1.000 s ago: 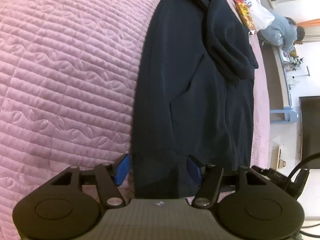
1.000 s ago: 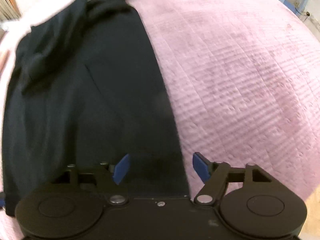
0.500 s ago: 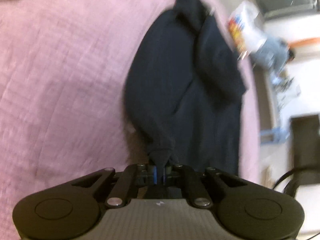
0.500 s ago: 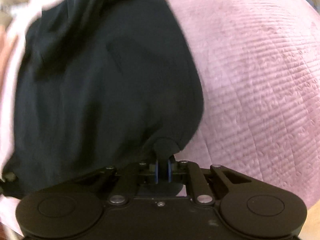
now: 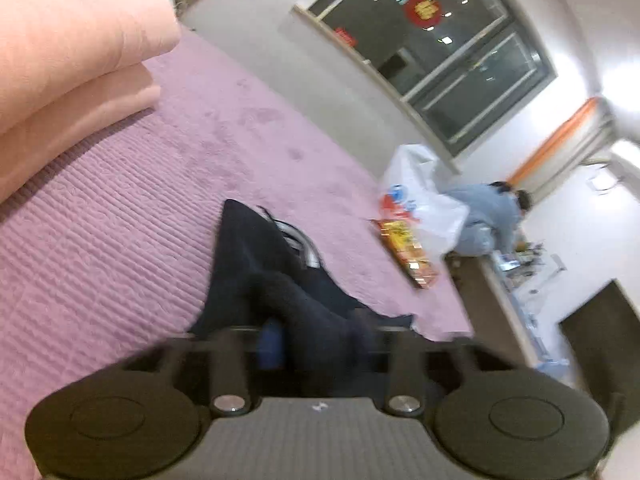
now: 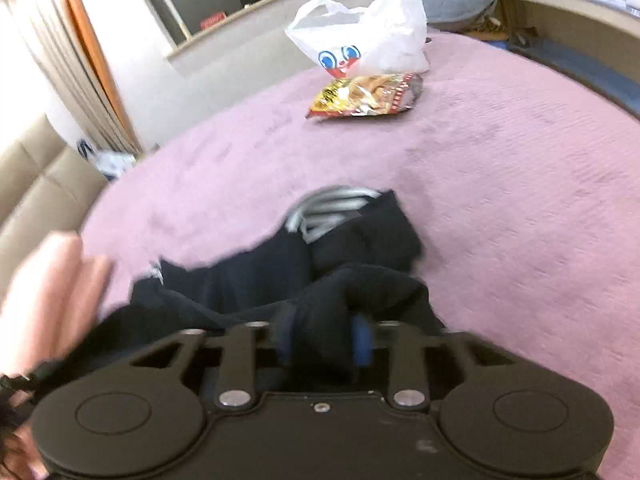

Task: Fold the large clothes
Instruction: 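Lift the hem with both grippers and fold it toward the hood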

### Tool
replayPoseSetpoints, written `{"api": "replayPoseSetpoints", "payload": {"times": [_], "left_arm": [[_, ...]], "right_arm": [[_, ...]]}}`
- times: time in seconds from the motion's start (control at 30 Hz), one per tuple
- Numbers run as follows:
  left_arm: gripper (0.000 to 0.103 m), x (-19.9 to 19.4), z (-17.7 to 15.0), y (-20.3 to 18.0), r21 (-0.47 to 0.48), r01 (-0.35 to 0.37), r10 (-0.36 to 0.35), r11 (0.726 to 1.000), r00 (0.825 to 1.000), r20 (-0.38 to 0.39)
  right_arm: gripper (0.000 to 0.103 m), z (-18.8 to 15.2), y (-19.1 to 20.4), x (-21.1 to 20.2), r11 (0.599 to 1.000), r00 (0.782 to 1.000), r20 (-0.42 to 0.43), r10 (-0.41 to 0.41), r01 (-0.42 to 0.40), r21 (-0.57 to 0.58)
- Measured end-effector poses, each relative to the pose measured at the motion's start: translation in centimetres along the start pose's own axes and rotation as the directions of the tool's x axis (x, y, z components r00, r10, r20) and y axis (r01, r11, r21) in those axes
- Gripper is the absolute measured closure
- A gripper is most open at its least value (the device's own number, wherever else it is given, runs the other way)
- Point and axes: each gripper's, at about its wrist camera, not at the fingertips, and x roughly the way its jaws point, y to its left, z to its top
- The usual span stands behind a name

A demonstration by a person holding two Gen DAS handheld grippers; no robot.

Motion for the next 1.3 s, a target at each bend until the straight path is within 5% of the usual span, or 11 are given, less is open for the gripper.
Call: {"api": "replayPoseSetpoints", "payload": {"times": [0.03,0.27,0.43,0.6,0.8,0.83,0.87,0.9,1.0,1.1,1.3], "left_arm": [[0.037,0.6,-0.1,0.2,-0.002,-0.012,0.012,1.0,1.0,0.001],[0.037,4.5,0.3,3.7,0.055,-0.112,0.118,0.992,0.984,-0.13],[0.037,7.9,2.1,4.4,0.204,-0.179,0.213,0.963,0.964,-0.16],[0.036,11.9,3.1,6.0,0.25,-0.125,0.198,0.96,0.935,-0.293],[0.038,14.3,3.8,7.3,0.152,-0.049,0.096,0.987,0.944,-0.317],[0.062,14.4,3.6,7.3,0.159,-0.051,0.099,0.986,0.946,-0.31],[0.079,14.4,3.5,6.9,0.181,-0.051,0.104,0.982,0.949,-0.298],[0.084,13.8,3.2,6.5,0.212,-0.052,0.11,0.976,0.955,-0.274],[0.09,11.3,2.6,5.1,0.278,-0.068,0.124,0.958,0.974,-0.187],[0.091,8.0,2.8,3.7,0.268,-0.048,0.079,0.962,0.991,-0.106],[0.091,6.4,7.5,0.2,0.259,0.035,-0.054,0.965,0.996,0.065]], "right_arm": [[0.03,0.3,-0.2,0.5,1.0,1.0,0.004,0.005,-0.005,0.0],[0.032,-1.7,-2.3,3.8,0.983,0.99,-0.07,-0.119,0.107,-0.149],[0.033,-0.9,-1.2,7.3,0.967,0.991,-0.069,-0.114,0.095,-0.237],[0.031,0.8,-0.5,10.8,0.934,0.989,-0.102,-0.11,0.068,-0.351],[0.034,2.2,-0.2,14.9,0.925,0.986,-0.145,-0.083,0.022,-0.38],[0.044,2.1,-0.2,15.4,0.928,0.984,-0.166,-0.068,0.002,-0.372],[0.078,1.7,0.1,15.5,0.924,0.983,-0.17,-0.064,-0.006,-0.381],[0.094,1.3,0.5,15.3,0.914,0.985,-0.155,-0.082,0.012,-0.406],[0.096,-0.6,2.2,12.7,0.859,0.993,-0.057,-0.101,0.058,-0.508],[0.097,-1.0,3.2,9.3,0.853,0.997,0.006,-0.083,0.074,-0.517],[0.097,3.9,5.7,3.5,0.862,0.969,0.247,-0.026,0.147,-0.486]]}}
